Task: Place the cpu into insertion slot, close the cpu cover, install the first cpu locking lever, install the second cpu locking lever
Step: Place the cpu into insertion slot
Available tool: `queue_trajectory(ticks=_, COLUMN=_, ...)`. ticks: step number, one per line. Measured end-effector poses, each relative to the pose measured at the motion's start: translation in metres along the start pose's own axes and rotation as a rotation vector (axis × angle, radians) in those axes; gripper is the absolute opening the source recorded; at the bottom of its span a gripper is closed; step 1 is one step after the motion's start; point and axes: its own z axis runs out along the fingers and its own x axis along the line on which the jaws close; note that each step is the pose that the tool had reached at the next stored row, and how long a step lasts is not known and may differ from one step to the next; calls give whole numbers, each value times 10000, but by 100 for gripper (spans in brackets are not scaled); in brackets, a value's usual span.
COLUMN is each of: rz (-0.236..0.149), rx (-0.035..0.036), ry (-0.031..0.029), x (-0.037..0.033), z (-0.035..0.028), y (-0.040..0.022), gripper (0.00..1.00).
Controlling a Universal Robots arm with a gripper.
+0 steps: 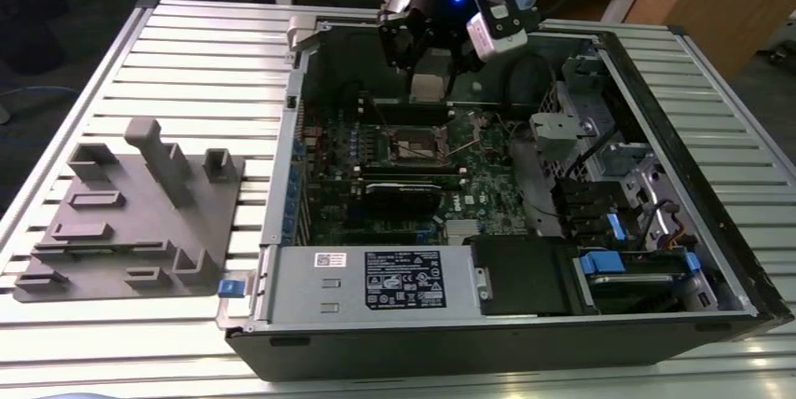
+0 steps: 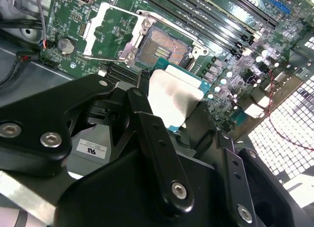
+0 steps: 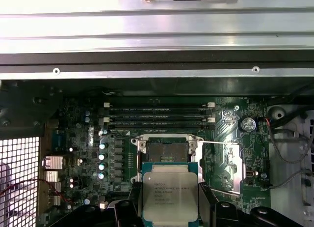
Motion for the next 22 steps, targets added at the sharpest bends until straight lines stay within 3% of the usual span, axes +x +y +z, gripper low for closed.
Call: queue_trajectory(ticks=22, rz=0, rx=33, ry=-1, x=-1, z=48, y=-4, gripper=54)
